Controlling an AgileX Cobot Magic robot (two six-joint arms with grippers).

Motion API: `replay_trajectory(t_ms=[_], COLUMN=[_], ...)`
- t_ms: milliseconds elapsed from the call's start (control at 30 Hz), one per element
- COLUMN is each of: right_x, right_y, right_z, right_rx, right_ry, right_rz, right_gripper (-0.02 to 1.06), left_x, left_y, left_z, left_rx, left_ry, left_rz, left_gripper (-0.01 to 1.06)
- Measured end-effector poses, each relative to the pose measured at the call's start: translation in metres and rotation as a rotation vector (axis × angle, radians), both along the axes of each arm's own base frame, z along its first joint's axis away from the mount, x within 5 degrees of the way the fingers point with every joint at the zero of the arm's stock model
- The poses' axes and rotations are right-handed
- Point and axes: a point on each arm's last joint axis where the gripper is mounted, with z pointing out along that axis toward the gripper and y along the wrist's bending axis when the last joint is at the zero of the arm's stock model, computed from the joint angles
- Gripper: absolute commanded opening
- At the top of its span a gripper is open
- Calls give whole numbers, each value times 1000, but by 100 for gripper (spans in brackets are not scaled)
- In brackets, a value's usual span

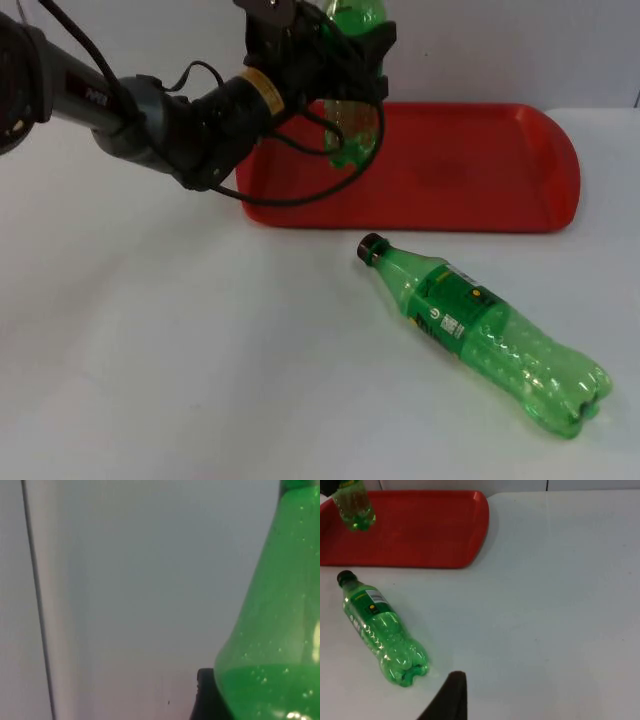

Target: Place the bottle upright on the tray.

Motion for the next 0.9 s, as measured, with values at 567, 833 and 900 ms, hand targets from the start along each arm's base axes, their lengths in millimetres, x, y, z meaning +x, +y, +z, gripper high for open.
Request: replay_trajectory(t_ms=[567,833,900], right_x=[0,0,0], right_y=[0,0,0], right_z=[0,0,0], right_rx=[0,0,0], right_ry=[0,0,0], right_rz=[0,0,0], right_gripper=[105,105,105], left_x=[1,0,-1], left_y=[1,0,-2], left_z=[-17,-19,-20], left_rx=[12,28,42], left_ry=[45,42,34], left_rz=[19,-1,-19], left_gripper=[0,9,25])
